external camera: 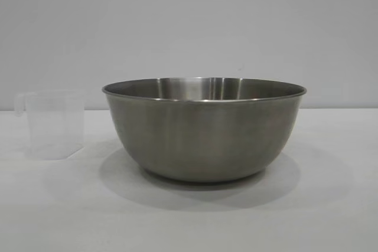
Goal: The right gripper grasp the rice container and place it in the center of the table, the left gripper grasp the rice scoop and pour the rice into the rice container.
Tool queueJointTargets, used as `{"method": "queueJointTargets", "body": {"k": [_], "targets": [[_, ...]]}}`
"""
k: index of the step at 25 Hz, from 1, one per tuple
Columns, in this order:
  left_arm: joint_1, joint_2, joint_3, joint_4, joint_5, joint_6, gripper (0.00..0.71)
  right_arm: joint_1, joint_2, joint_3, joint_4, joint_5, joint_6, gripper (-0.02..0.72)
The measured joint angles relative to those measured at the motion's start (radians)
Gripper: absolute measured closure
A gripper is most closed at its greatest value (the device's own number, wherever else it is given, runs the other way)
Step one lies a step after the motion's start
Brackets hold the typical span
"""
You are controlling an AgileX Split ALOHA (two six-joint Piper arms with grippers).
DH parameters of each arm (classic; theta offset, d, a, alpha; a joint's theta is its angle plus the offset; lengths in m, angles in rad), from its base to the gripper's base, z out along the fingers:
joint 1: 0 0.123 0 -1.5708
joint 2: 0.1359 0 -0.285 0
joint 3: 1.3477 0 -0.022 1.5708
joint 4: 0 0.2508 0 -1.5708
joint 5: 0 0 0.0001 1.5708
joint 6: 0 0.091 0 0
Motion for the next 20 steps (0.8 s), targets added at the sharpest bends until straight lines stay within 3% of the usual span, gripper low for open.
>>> {"method": "queueJointTargets", "body": {"k": [20], "targets": [[0.0, 0.0, 0.0, 0.0, 0.0, 0.0, 0.324, 0.02, 0.0, 0.0, 0.0, 0.0, 0.0, 0.201]]}}
